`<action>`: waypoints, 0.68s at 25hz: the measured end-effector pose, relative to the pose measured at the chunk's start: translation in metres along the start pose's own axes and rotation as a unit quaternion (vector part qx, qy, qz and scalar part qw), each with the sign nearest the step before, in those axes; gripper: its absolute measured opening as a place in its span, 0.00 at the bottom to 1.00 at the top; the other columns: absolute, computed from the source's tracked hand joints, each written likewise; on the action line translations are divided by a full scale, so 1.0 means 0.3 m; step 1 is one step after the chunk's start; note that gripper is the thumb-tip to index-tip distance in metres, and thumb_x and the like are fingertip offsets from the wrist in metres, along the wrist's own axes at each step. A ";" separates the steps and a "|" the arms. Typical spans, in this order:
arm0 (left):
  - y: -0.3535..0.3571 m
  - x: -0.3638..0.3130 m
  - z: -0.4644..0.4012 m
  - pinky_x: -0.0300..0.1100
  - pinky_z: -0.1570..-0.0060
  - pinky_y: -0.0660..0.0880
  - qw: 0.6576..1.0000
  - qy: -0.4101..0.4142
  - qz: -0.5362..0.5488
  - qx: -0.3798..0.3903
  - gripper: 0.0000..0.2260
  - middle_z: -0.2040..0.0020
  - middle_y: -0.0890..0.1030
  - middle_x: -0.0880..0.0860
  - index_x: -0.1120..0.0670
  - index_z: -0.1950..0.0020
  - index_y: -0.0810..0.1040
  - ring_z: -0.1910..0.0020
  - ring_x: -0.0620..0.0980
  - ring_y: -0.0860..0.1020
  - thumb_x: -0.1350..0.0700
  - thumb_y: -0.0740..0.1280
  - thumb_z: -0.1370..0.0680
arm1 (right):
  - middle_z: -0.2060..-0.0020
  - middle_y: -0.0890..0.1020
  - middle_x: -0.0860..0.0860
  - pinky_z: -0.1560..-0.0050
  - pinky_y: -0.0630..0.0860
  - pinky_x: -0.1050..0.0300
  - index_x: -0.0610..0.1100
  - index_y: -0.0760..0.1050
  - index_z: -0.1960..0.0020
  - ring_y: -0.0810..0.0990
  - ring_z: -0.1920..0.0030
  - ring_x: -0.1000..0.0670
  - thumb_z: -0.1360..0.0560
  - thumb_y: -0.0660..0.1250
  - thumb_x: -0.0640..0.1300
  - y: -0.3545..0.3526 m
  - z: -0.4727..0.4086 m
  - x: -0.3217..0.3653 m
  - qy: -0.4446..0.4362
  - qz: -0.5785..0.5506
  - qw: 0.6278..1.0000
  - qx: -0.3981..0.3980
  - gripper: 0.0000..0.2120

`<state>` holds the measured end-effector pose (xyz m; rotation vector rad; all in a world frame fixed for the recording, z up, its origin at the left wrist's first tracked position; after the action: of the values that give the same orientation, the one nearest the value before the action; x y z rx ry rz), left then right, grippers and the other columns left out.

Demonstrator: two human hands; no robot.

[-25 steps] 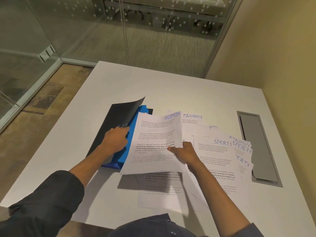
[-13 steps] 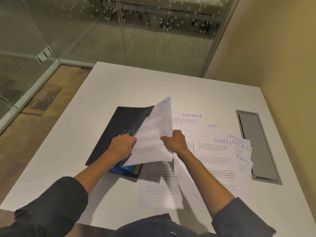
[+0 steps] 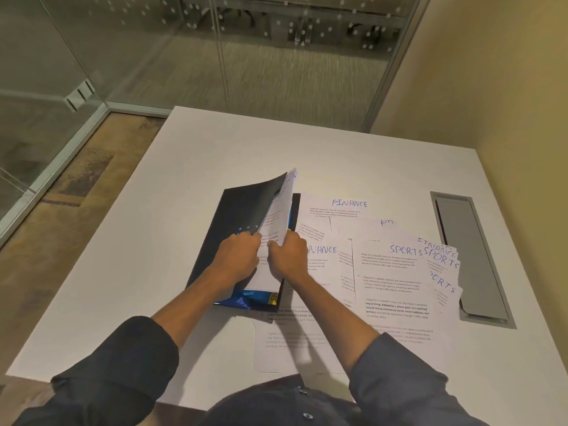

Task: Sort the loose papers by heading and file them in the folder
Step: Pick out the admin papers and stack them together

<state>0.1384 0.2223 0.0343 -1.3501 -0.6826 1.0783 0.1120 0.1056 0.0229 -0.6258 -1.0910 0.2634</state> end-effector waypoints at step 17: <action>-0.030 -0.063 0.006 0.46 0.49 0.76 1.000 0.027 0.003 -0.012 0.13 0.41 0.78 0.54 0.55 0.35 0.71 0.48 0.54 0.79 0.57 0.62 0.20 | 0.47 0.81 0.41 0.53 0.75 0.51 0.38 0.75 0.45 0.80 0.47 0.42 0.20 0.62 0.41 0.056 -0.074 0.040 -0.053 0.147 0.987 0.039 0.08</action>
<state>0.1313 0.2070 0.0467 -1.3981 -0.6527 1.0381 0.1389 0.1173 0.0150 -0.7090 -1.0826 0.5979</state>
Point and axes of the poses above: each hand's wrist, its own z-axis away from the middle knuckle, its own y-axis out of the palm, x = y × z, the point moved 3 cm from there along -z, towards the middle knuckle
